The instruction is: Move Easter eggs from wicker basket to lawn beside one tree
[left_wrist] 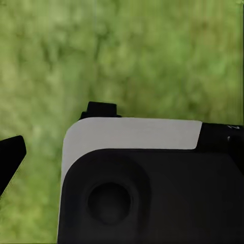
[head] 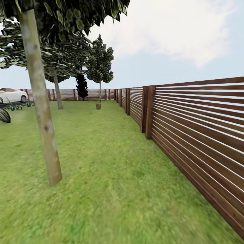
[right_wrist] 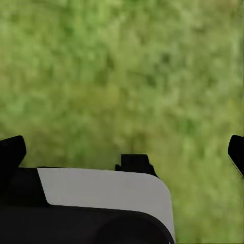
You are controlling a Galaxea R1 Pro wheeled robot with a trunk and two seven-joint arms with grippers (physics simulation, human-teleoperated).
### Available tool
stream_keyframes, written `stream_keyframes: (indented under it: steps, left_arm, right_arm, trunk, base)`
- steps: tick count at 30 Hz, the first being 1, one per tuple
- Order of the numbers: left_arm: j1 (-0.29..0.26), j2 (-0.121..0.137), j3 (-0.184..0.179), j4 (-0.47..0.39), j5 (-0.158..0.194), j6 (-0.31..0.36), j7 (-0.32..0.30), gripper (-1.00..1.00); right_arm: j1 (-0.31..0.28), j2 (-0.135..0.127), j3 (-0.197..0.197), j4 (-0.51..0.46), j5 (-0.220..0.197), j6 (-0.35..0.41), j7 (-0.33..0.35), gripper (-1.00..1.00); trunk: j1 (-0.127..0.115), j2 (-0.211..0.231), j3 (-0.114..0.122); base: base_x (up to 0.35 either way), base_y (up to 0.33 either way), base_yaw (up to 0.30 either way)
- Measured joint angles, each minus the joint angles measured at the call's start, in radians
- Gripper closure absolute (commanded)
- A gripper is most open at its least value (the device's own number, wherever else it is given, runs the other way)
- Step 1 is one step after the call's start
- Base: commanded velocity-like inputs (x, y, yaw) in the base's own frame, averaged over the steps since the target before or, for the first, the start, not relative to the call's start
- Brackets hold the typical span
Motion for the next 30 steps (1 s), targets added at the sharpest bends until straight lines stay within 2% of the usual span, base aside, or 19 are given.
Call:
stream_keyframes:
  steps: [30]
  left_arm:
    - [0.0, 0.0, -0.001, 0.0, 0.0, 0.0, 0.0, -1.0]
  right_arm:
    - [0.0, 0.003, -0.001, 0.0, -0.001, 0.0, 0.0, -1.0]
  trunk:
    - [0.0, 0.0, 0.0]
  base:
    - [0.332, 0.0, 0.0]
